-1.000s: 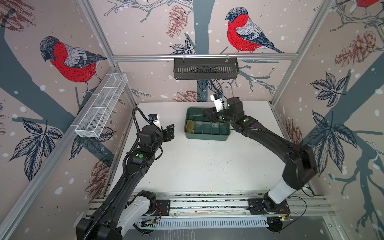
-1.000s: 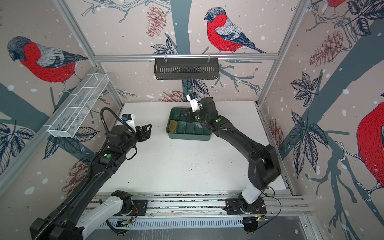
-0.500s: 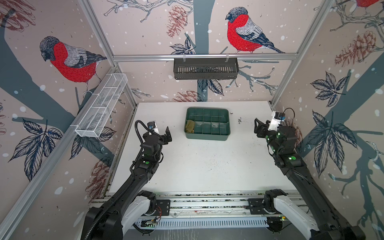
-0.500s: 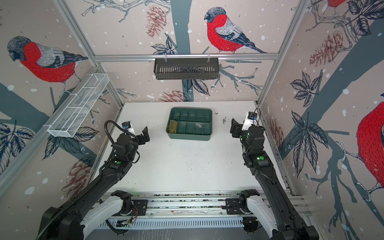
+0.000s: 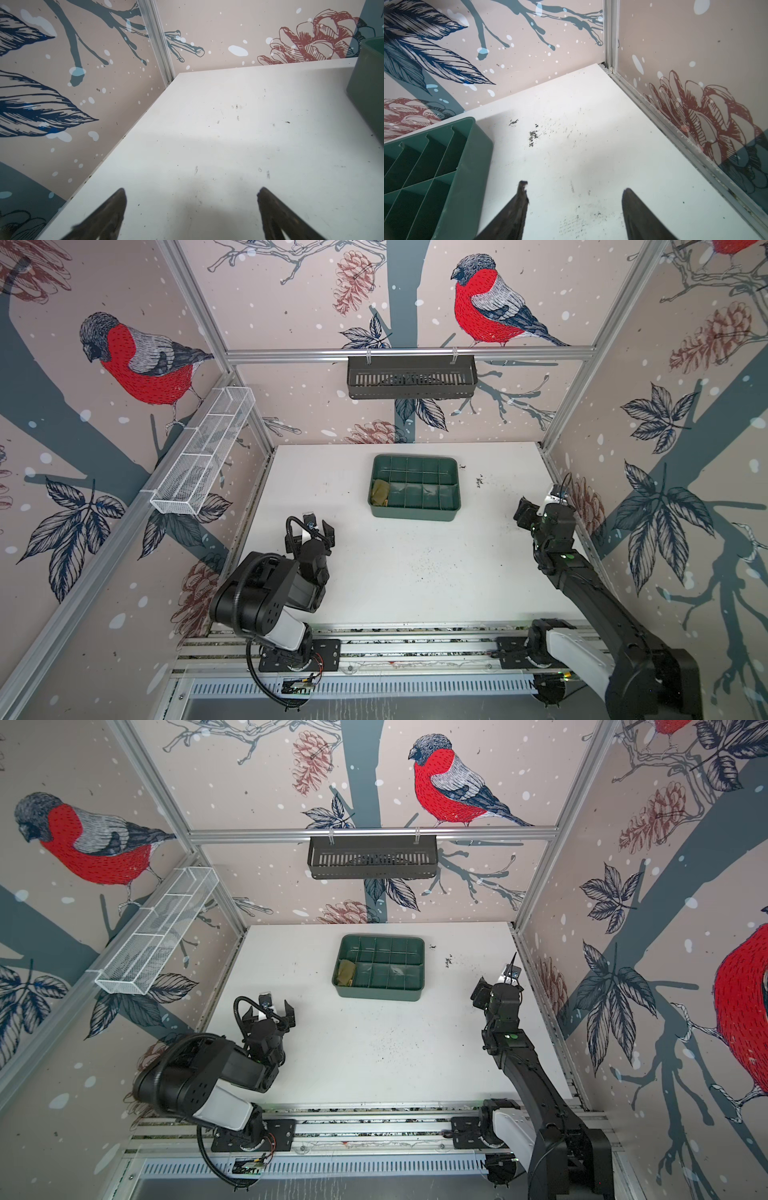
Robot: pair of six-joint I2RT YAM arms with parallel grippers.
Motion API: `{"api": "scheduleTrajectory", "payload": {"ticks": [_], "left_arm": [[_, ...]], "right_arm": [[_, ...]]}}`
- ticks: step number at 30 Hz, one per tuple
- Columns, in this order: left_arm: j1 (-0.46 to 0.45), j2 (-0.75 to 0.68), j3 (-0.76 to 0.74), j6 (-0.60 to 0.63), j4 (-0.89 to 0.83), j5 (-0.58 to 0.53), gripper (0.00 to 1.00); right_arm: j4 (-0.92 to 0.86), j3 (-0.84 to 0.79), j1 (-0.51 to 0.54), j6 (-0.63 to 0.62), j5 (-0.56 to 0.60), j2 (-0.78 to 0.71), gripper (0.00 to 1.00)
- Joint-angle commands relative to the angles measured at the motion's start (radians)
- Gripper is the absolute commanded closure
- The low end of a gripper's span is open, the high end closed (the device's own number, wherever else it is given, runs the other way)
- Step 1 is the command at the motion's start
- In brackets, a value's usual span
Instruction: Roll the socks
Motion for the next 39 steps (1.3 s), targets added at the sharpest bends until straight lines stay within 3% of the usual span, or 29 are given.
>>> {"api": "scheduleTrajectory", "payload": {"ticks": [1,2,5,9,11,18,25,29,31,39], "left_arm": [[0.031,-0.027,-0.007,-0.026,0.219,0.059,0.03],[0.036,-0.013,0.009,-0.028,0.185,0.091,0.03],[0.039,0.068,0.01,0.016,0.314,0.123,0.03],[0.043,0.054,0.013,0.009,0.28,0.141,0.03],[0.043,0.044,0.013,0.004,0.261,0.144,0.03],[0.043,0.049,0.011,0.006,0.271,0.145,0.03],[0.045,0.047,0.019,0.005,0.26,0.143,0.03],[0.049,0.041,0.038,-0.003,0.216,0.139,0.03],[0.049,0.041,0.033,-0.002,0.226,0.137,0.03],[0.049,0.044,0.03,-0.001,0.234,0.134,0.02]], "right_arm": [[0.152,-0.037,0.001,-0.032,0.063,0.006,0.26],[0.196,-0.058,0.001,-0.045,0.075,0.008,0.25],[0.331,-0.131,0.001,-0.074,0.116,0.009,0.24],[0.623,-0.27,0.002,-0.117,0.141,0.039,0.23],[0.768,-0.311,0.0,-0.126,0.161,0.12,0.22],[1.024,-0.308,0.013,-0.176,0.149,0.443,0.21],[0.991,-0.251,0.042,-0.217,0.138,0.521,0.2],[0.971,-0.244,0.016,-0.206,0.084,0.519,0.12],[0.967,-0.244,0.016,-0.206,0.083,0.515,0.0],[0.969,-0.245,0.017,-0.207,0.084,0.514,0.0]]}}
